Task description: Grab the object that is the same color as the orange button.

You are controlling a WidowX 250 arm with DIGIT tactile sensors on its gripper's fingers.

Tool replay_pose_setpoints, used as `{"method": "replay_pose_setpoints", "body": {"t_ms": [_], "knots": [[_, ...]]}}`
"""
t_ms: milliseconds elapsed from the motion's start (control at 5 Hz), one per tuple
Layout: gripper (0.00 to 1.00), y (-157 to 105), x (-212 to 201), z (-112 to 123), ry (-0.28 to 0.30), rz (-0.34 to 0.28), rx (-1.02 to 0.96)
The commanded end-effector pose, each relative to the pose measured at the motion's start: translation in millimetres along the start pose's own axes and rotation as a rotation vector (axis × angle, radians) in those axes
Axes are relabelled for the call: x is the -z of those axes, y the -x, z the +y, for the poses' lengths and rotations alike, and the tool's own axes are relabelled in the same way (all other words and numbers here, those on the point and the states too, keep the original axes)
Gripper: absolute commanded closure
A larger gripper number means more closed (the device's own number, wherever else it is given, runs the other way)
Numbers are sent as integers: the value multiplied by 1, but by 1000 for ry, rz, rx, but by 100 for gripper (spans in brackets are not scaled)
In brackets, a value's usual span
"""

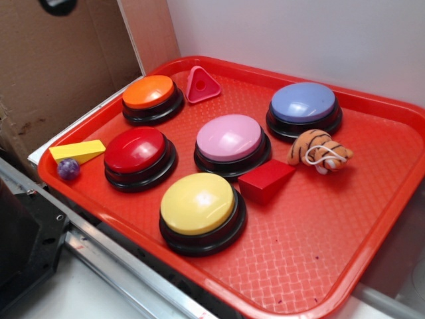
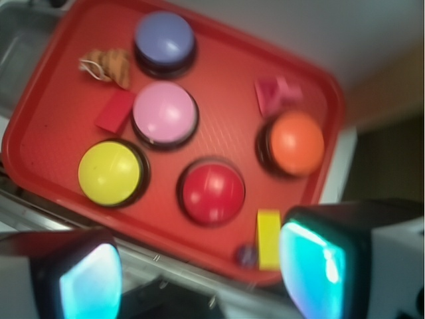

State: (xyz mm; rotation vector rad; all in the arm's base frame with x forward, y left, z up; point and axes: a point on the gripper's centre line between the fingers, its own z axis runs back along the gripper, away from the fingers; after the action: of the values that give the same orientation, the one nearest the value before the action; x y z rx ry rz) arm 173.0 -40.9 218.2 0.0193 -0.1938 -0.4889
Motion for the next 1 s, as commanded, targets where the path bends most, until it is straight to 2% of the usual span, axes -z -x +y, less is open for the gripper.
{"method": "replay_pose_setpoints", "body": {"t_ms": [0,200,400,600,800], "knots": [[0,-72,61,-18,35,-198,488],[0,-89,84,-30,88,-243,729],[0,-112,111,-52,102,-262,984],[0,-119,125,-67,166,-267,1212],[0,-132,147,-92,232,-255,1313]]}}
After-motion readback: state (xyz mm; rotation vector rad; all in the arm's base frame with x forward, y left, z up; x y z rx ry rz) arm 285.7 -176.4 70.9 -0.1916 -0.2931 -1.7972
